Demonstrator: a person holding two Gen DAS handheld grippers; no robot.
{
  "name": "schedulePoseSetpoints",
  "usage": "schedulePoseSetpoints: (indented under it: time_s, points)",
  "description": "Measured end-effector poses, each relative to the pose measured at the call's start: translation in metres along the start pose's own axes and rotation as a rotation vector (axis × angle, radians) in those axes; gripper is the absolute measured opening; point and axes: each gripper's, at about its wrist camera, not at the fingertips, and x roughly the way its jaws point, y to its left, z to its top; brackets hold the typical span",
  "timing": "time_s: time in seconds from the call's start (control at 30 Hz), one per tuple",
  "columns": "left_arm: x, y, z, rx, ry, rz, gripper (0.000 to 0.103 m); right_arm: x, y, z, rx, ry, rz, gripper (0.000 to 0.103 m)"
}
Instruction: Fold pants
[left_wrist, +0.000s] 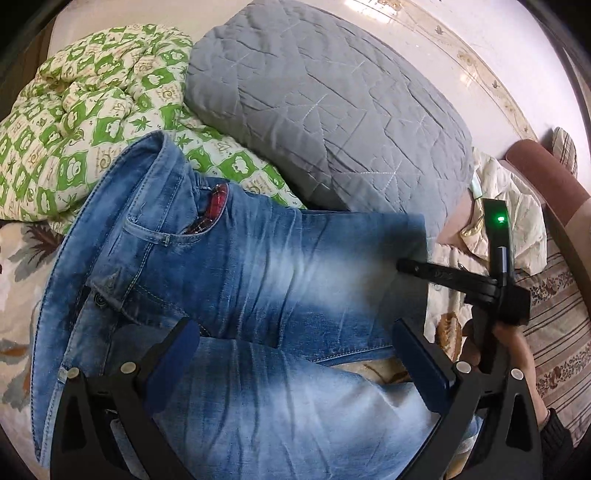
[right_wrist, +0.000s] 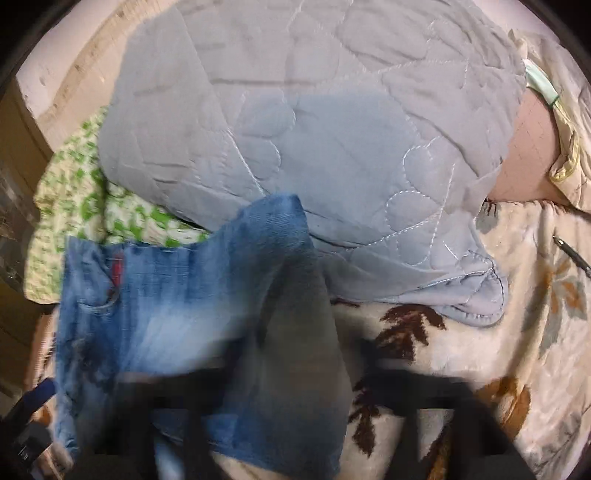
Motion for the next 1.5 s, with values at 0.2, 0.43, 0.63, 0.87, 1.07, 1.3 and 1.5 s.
schedulePoseSetpoints:
  time_s: [0.2, 0.43, 0.63, 0.87, 1.07, 1.3, 1.5]
  points:
    - [-0.001, 0.008, 0.013, -0.034, 0.009, -0.043, 0.103, -0.048, 0.048, -0.05, -0.172, -0.115, 0.08, 0.005]
    - [0.018, 0.037, 0.03, -0.195, 0.099, -0.175, 0.103, -0.074, 0.12, -0.141, -0.521, -0.204, 0.052, 0.004]
    - [0.045, 0.052, 0.019, -0.277, 0.168, -0.147, 0.099, -0.067, 0.126, -0.162, -0.527, -0.119, 0.103, 0.009]
    - [0.062, 0.05, 0.004, -0.228, 0.256, 0.003, 0.036, -0.119, 0.104, -0.135, -0.361, -0.205, 0.256, 0.08]
    - [0.055, 0.063, -0.003, -0.313, 0.268, -0.079, 0.035, -0.078, 0.1, -0.053, -0.105, -0.069, 0.379, 0.078]
    - [0.023, 0.103, -0.01, -0.473, 0.27, -0.075, 0.037, -0.033, 0.143, -0.017, -0.094, 0.065, 0.276, 0.06]
    - [0.015, 0.125, -0.008, -0.527, 0.25, -0.05, 0.044, 0.009, 0.162, -0.033, -0.169, 0.206, 0.107, 0.055]
